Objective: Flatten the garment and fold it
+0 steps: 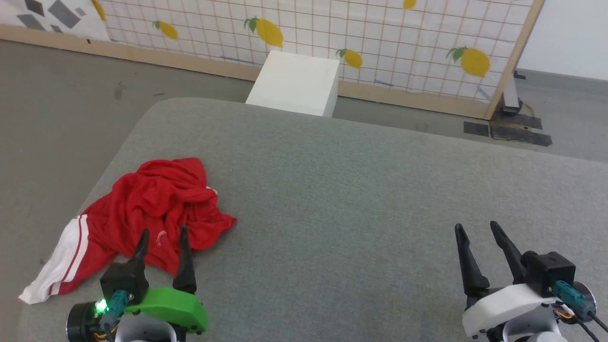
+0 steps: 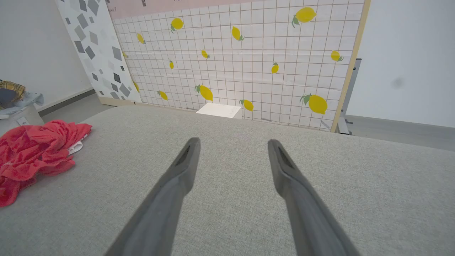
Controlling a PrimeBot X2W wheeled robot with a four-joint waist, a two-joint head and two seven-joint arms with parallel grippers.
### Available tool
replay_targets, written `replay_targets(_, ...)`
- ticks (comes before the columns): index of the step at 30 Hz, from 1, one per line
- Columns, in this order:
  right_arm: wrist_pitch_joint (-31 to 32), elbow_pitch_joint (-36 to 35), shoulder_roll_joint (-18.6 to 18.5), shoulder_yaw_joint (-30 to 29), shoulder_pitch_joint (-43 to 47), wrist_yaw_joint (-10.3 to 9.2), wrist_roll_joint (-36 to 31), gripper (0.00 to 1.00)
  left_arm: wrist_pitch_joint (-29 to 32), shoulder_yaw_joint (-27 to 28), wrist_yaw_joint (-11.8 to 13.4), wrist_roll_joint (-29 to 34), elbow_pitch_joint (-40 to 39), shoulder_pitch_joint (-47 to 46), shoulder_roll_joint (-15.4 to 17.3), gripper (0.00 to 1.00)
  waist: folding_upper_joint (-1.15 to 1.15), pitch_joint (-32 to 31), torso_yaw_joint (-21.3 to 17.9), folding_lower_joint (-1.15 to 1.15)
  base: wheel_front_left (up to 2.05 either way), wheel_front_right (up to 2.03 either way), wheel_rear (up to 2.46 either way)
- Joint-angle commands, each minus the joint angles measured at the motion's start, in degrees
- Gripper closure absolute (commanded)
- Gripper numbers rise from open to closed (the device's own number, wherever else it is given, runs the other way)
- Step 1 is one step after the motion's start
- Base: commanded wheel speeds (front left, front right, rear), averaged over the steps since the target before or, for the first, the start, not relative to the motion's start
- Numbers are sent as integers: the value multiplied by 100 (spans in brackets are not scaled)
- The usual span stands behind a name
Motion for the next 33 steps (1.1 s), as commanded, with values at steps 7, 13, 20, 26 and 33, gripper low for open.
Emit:
replay_targets(7, -140, 121, 0, 18, 83, -5, 115, 0, -136, 19, 57, -116, 54, 126, -15, 0, 0, -28, 209, 0, 0, 0, 0)
replay_targets(13, -210, 198, 0, 17, 83, -5, 149, 0, -209, 42, 71, -130, 52, 152, -16, 0, 0, -25, 343, 0, 0, 0, 0)
replay_targets(20, -276, 249, 0, 15, 75, -6, 193, 0, -313, 50, 89, -173, 85, 163, -18, 0, 0, -27, 564, 0, 0, 0, 0)
replay_targets(26, -319, 290, 0, 10, 86, -6, 228, 0, -384, 58, 92, -122, 105, 179, -19, 0, 0, -26, 723, 0, 0, 0, 0)
replay_targets(33, -386, 359, 0, 0, 86, -7, 325, 0, -491, 81, 95, -141, 140, 192, -21, 0, 0, -11, 937, 0, 0, 0, 0)
